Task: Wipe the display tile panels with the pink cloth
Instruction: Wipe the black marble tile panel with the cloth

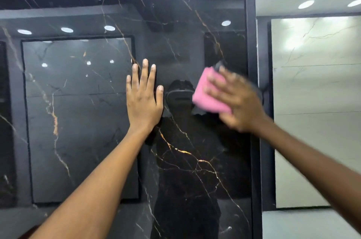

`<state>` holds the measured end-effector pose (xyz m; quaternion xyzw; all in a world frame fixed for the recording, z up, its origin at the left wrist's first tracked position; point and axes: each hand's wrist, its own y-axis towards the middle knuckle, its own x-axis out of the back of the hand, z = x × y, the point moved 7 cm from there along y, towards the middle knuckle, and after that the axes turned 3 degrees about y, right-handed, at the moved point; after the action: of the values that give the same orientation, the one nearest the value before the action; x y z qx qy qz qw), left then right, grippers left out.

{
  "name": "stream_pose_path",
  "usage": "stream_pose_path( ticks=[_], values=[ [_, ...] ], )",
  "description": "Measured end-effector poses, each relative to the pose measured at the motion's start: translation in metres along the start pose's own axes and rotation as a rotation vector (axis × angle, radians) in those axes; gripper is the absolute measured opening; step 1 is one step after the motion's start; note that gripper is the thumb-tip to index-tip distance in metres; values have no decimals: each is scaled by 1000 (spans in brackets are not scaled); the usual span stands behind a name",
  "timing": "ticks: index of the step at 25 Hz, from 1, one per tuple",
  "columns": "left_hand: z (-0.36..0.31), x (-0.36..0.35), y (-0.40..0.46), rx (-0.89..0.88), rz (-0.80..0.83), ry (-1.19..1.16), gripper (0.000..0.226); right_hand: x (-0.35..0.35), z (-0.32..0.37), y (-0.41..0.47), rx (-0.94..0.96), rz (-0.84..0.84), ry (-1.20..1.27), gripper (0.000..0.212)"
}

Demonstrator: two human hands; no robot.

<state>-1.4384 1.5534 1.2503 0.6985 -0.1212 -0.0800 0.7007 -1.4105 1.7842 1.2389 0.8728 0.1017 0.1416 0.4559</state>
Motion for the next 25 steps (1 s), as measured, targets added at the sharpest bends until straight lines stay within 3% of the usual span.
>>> stream_pose_path(
  ticks=[4,6,7,10,12,14,17,19,20,21,23,25],
  values=[
    [0,0,-17,35,46,-54,55,-27,101,-131,392,386,45,76],
    [3,0,-63,34,82,-65,54,-18,89,-124,490,413,89,71],
    [6,0,-91,21,98,-53,53,-12,68,-100,408,330,86,67],
    [14,-2,-155,8,108,-2,53,18,-21,-11,-69,3,40,67],
    [15,-4,-169,40,85,9,53,14,-15,0,-185,-85,14,68],
    [15,-5,-170,46,74,8,53,-14,46,-42,-92,-23,63,70],
    [18,-6,-171,25,86,1,51,-46,162,-149,253,282,149,71],
    [18,-5,-176,40,92,-6,51,-43,175,-174,457,403,197,69],
    [17,-5,-178,46,95,-9,51,-39,160,-160,488,377,203,67],
    [16,-4,-180,51,97,-11,51,-34,135,-133,412,292,177,66],
    [16,-4,-179,52,91,-20,52,-13,63,-56,67,42,73,67],
    [17,-3,-177,55,97,-78,53,-8,35,-13,-179,-76,75,66]
  ],
)
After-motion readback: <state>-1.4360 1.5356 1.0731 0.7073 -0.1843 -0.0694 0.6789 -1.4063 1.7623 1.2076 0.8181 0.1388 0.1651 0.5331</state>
